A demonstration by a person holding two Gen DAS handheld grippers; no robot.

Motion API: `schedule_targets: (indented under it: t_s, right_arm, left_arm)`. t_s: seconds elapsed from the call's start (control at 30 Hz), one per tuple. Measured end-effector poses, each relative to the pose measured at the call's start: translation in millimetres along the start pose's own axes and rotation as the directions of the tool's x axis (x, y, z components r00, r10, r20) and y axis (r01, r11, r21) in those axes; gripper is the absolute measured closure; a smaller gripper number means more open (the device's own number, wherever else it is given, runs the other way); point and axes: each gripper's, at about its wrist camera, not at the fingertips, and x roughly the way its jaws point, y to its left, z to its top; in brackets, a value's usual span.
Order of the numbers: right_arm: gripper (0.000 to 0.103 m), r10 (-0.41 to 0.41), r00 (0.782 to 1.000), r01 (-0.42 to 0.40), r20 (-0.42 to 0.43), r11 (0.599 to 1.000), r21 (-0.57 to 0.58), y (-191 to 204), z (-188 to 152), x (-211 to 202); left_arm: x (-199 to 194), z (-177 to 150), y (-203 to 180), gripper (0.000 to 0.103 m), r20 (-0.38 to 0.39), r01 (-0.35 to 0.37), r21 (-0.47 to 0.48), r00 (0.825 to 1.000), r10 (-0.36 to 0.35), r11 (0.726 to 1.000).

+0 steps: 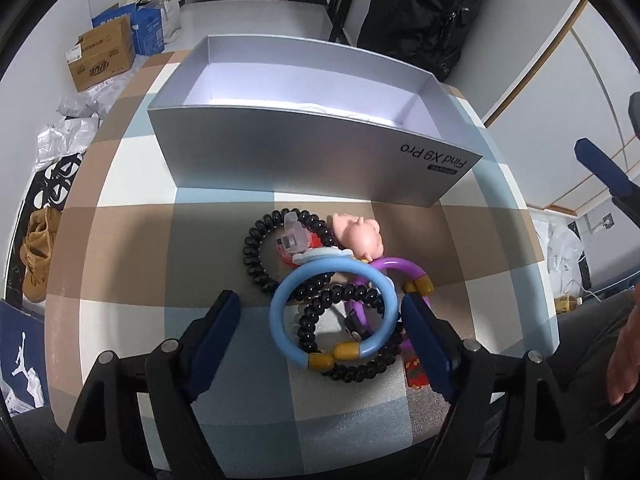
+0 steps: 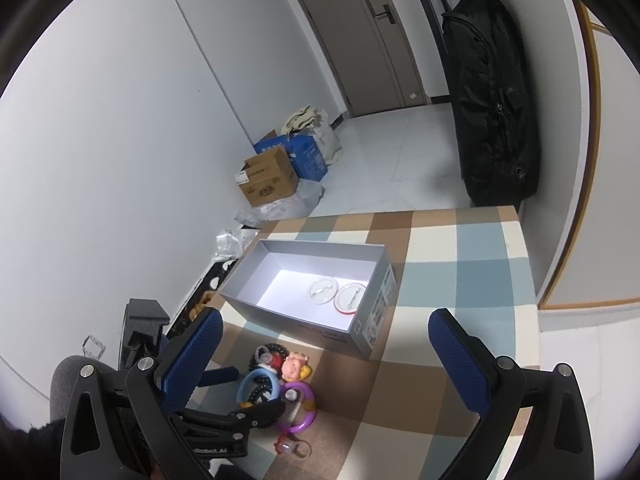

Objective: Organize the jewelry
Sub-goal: 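Move the left gripper to the light-blue ring bracelet and grasp it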

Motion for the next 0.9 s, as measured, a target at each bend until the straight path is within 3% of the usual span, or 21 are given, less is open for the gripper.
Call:
schedule_targets:
  t_s: [0.07, 0.13, 0.53, 0.9]
  right_arm:
    - [0.000, -0.001, 1.000, 0.001, -0.001, 1.000, 0.002, -0.6, -0.2, -0.3]
    - [0.000, -0.004, 1.000, 0.004, -0.002, 1.000, 0.005, -1.1, -0.5, -0.3]
    - [0.000, -0.013, 1.000, 0.013, -0.012, 1.000, 0.014, -3.3, -1.6, 2.0]
    - [0.000, -0.026, 0.999, 0.027, -0.043, 1.000, 0.013, -4.6, -6.6, 6.5]
  left_arm:
    - [-2.1, 1.3, -0.3, 0.043, 0.000, 0.022, -0.003, 1.000, -0.022, 1.000]
    - [-2.9, 2.9, 1.1, 0.045, -0.003, 0.041, -0.009, 0.999, -0.041, 0.999]
    - [-10.2, 9.9, 9.7, 0.046, 0.012, 0.096, -0.050, 0.995, -0.096, 0.994]
    - [-28.0, 21.8, 18.6, 0.046, 0.065, 0.246, -0.126, 0.969, -0.239, 0.961]
